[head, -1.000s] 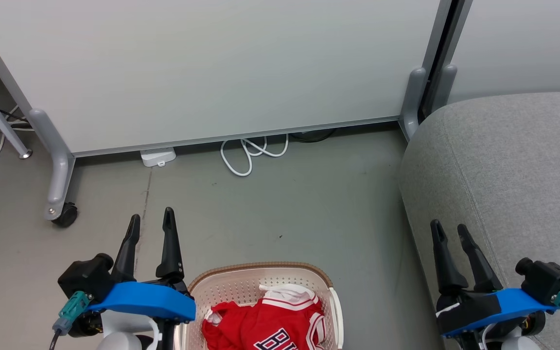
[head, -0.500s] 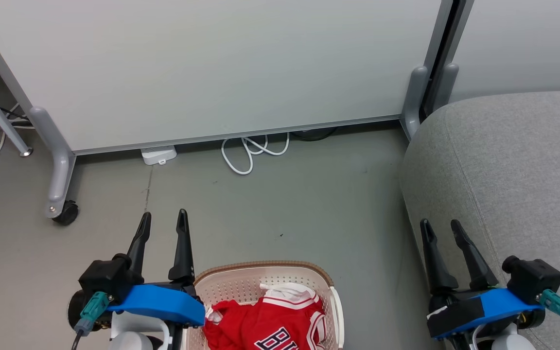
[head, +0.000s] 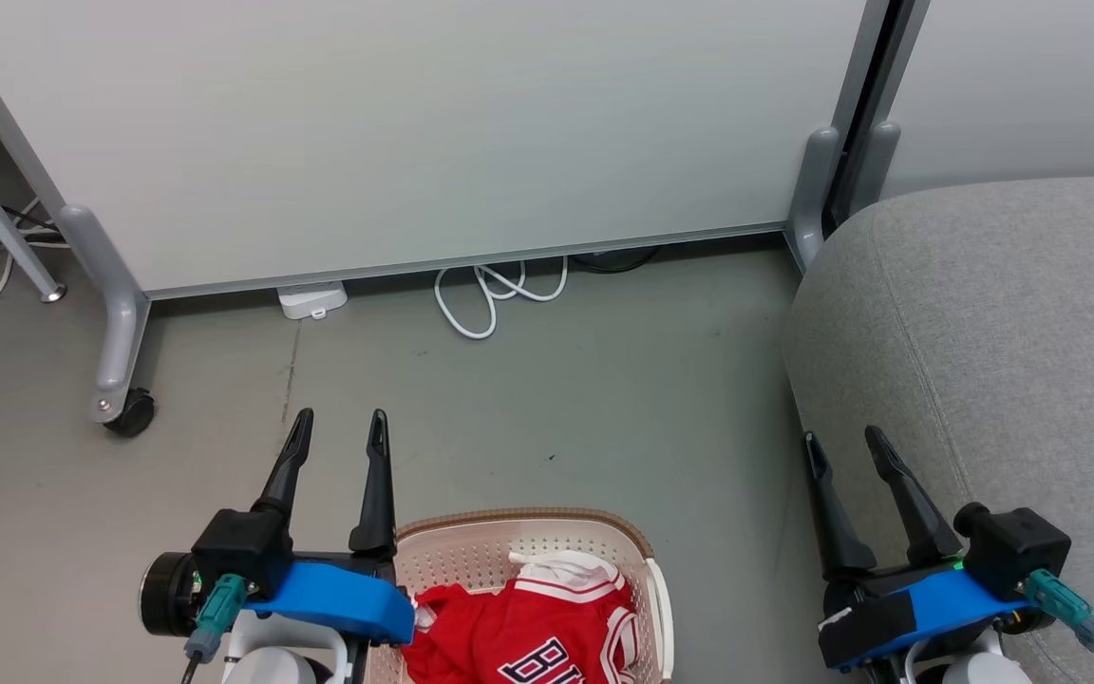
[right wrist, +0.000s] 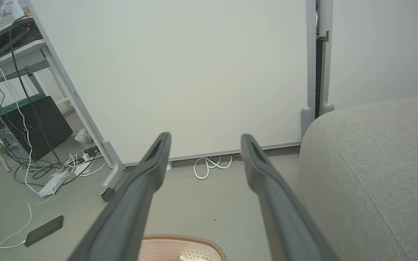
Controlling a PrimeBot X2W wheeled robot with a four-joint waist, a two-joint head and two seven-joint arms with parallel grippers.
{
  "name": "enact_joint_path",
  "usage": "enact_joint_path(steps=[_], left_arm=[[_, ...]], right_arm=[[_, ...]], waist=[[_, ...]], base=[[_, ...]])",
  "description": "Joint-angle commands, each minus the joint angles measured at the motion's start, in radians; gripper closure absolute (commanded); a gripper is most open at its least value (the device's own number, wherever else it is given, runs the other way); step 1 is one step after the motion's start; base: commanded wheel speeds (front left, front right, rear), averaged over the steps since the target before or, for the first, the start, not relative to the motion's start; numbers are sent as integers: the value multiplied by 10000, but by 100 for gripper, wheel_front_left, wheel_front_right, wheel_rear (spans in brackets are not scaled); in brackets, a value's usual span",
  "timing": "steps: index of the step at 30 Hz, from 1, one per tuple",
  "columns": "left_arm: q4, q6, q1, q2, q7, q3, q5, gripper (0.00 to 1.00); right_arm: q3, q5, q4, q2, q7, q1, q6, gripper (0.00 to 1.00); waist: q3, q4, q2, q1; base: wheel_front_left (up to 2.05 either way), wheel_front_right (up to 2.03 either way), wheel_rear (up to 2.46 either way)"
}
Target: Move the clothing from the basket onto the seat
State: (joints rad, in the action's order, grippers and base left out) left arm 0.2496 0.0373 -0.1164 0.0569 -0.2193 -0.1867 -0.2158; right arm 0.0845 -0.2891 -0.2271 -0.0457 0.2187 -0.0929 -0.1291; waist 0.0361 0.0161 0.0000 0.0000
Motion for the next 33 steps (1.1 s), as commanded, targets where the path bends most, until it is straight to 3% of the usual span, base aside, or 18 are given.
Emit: enact_joint_path(steps=[1, 23, 33], left_arm=[[-22, 42, -188, 13, -98, -53, 270, 0], [189, 49, -235, -31, -483, -365, 1846, 0], [296, 85, -246, -50, -474, -342, 1715, 0]], right_arm=[[35, 255, 33, -65, 106, -174, -23, 0], [220, 1889, -132, -72, 497, -193, -27, 0], [182, 1951, -291, -70, 474, -235, -26, 0]], waist=[[-4, -1, 0, 0], [23, 32, 0, 0], [32, 54, 0, 0]], base=[[0, 0, 0], [0, 0, 0], [0, 0, 0]])
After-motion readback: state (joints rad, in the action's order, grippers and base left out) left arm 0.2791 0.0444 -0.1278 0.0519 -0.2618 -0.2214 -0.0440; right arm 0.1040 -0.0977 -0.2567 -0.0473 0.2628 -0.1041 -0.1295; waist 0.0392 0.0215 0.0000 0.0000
